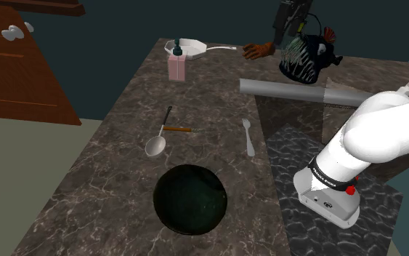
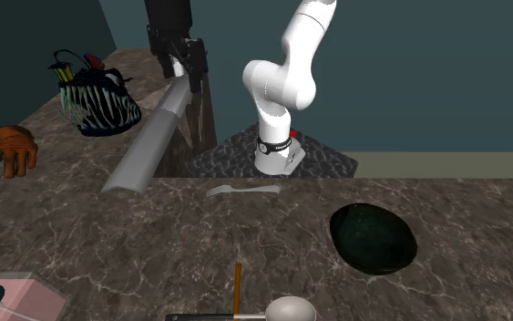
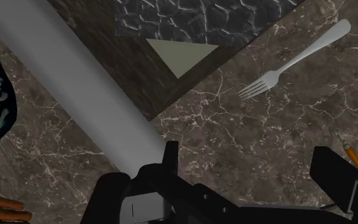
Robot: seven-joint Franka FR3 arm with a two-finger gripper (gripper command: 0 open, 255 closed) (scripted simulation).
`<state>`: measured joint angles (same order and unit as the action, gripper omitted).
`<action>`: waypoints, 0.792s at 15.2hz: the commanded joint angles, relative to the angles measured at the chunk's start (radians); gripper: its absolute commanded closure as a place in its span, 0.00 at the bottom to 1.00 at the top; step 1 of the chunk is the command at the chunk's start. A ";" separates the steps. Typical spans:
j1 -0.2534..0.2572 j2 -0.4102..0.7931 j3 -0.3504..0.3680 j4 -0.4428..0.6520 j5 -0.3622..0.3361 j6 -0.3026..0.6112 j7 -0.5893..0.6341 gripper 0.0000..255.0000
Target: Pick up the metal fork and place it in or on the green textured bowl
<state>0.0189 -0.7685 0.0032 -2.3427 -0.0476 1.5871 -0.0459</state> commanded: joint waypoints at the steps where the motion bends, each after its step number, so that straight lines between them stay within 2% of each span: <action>1: 0.000 0.000 0.000 0.000 0.000 0.000 0.000 0.00; 12: -0.048 -0.086 0.152 -0.352 0.192 0.197 0.432 0.00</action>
<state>-0.0296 -0.8389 0.1374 -2.6634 0.1196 1.7730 0.3396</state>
